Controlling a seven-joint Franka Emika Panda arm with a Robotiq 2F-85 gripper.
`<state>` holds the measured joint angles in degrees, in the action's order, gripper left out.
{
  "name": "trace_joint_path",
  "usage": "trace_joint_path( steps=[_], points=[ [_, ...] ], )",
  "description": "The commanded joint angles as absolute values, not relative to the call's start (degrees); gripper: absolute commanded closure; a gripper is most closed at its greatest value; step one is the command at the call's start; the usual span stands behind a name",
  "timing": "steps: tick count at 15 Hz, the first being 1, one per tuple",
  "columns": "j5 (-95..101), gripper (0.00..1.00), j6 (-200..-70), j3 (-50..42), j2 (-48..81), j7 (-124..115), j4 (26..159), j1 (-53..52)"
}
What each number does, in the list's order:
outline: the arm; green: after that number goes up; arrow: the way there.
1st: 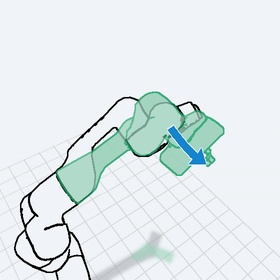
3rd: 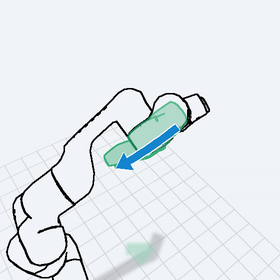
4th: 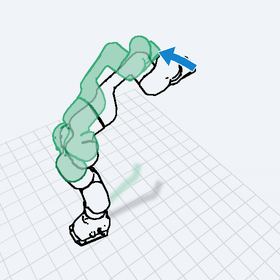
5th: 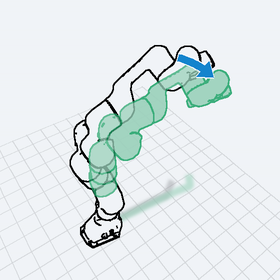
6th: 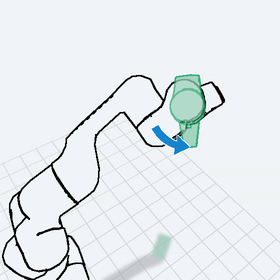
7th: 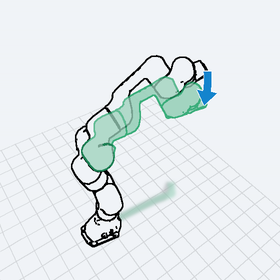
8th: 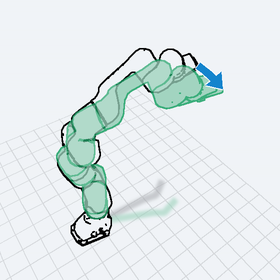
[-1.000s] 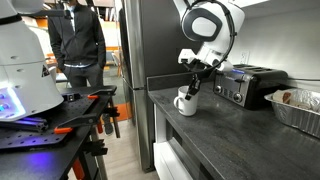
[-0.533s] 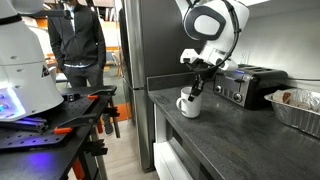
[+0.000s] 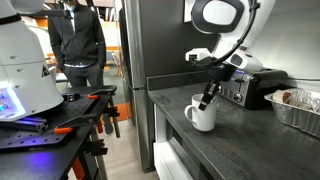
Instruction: Move the mug cup to the right
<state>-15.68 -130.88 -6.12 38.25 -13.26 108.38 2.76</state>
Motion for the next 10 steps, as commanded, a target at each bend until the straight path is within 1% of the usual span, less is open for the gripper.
trace_joint_path(
  steps=[1,10],
  points=[
    [-15.1,0.97,-127.0,-6.8,37.0,-16.9,107.8,3.7],
    [-20.3,0.97,-126.6,-5.3,38.3,-18.1,106.9,6.7]
  ],
)
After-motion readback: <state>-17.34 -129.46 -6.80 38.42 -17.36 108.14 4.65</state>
